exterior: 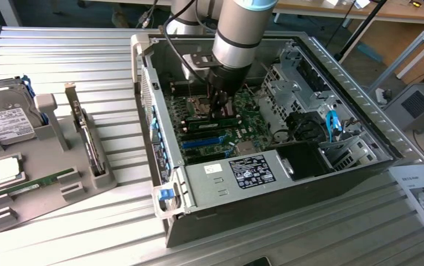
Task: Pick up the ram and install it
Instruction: 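Press down the ram until it locks into place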
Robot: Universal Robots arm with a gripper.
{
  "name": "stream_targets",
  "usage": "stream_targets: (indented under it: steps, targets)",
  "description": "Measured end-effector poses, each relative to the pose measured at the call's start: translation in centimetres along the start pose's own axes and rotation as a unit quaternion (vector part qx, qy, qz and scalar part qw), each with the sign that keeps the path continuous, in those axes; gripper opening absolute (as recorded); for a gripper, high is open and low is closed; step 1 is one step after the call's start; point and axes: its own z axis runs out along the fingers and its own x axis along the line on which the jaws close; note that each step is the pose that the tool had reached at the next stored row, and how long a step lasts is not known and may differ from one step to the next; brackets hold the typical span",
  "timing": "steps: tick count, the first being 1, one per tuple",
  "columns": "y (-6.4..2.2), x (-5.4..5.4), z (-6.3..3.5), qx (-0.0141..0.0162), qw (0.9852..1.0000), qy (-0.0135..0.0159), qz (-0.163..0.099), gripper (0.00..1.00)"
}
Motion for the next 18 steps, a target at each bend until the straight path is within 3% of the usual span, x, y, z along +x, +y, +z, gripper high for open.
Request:
stream_targets:
  steps: [18]
  targets:
    - [0.01,0.01,0.32,-0.0001,1.0,0.0001,0.0,0.11]
